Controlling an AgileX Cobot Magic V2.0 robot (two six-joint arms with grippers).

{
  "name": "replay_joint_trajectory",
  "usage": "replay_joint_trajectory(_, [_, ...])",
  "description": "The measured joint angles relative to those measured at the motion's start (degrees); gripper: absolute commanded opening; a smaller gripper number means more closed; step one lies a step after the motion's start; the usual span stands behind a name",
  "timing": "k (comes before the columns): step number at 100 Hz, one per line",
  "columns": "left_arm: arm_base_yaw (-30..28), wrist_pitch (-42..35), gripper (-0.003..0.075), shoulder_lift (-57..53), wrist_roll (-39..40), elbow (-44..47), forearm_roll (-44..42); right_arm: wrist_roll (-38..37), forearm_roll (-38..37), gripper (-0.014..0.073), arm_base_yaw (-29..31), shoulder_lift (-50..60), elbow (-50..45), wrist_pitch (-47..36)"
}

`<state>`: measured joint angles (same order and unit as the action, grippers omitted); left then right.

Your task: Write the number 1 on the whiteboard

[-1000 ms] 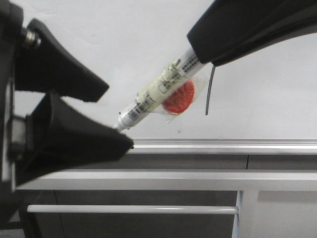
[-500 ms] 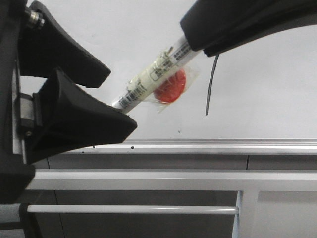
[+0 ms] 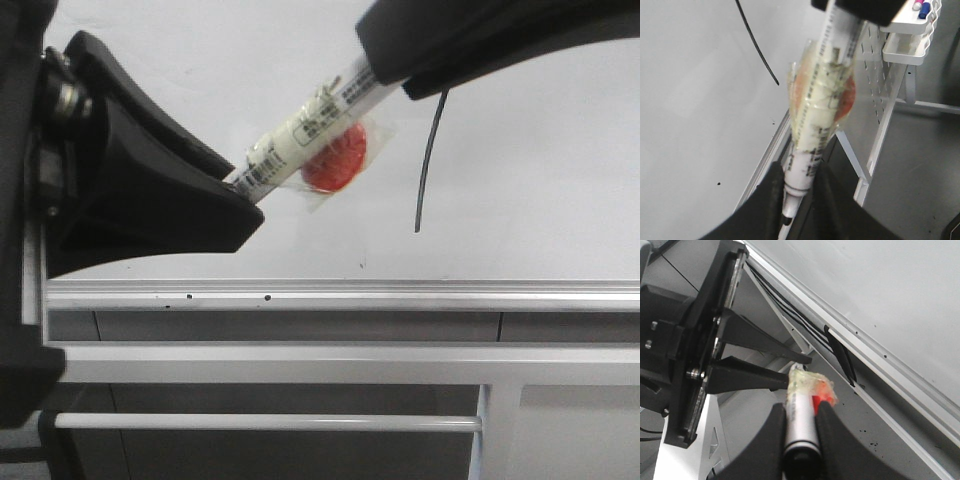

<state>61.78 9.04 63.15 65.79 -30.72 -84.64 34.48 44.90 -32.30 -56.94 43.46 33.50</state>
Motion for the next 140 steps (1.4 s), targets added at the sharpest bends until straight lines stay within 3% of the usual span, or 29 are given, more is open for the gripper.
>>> replay_joint_trajectory(31, [0.0,-0.7,-0.0020,0.0,-0.1,0.0,-0.1,0.0,0.0,-0.0022,0.1,0.0,0.0,0.0])
replay_joint_trajectory(38, [0.0,-0.7,-0.0020,0.0,-0.1,0.0,-0.1,0.5,0.1,0.0088,0.1,0.0,0.0,0.0])
replay_joint_trajectory(50, [0.0,-0.7,-0.0020,0.0,-0.1,0.0,-0.1,1.3,1.2,0.0449,0.1,0.0,0.2,0.0])
replay_joint_trajectory(55, [0.0,-0.7,-0.0020,0.0,-0.1,0.0,-0.1,1.5,1.6,0.0536,0.1,0.0,0.5,0.0])
replay_joint_trajectory(59, [0.0,-0.7,-0.0020,0.0,-0.1,0.0,-0.1,1.6,1.9,0.0552,0.1,0.0,0.8,-0.6])
replay_joint_trajectory(73, [0.0,0.1,-0.0020,0.0,0.5,0.0,-0.1,2.3,2.0,0.0473,0.1,0.0,2.1,-2.8])
replay_joint_trajectory(79, [0.0,1.0,-0.0020,0.0,2.0,0.0,-0.1,3.0,2.0,0.0395,0.1,0.5,2.8,-3.7])
replay_joint_trajectory(84, [0.0,2.0,-0.0020,0.0,4.4,0.0,-0.1,4.0,1.5,0.0284,0.1,1.4,3.2,-4.2])
replay_joint_trajectory(94, [0.0,3.8,-0.0020,0.0,10.5,0.0,-0.1,4.9,-2.1,-0.0076,0.1,4.5,3.5,-4.9])
replay_joint_trajectory(125, [0.1,9.1,-0.0020,0.0,30.1,3.1,-2.9,5.0,-11.5,-0.0063,0.1,15.4,2.0,-4.8])
replay_joint_trajectory(140, [4.2,16.1,-0.0020,0.0,43.1,5.1,-8.2,5.0,-13.4,-0.0063,0.1,18.1,0.0,-4.8])
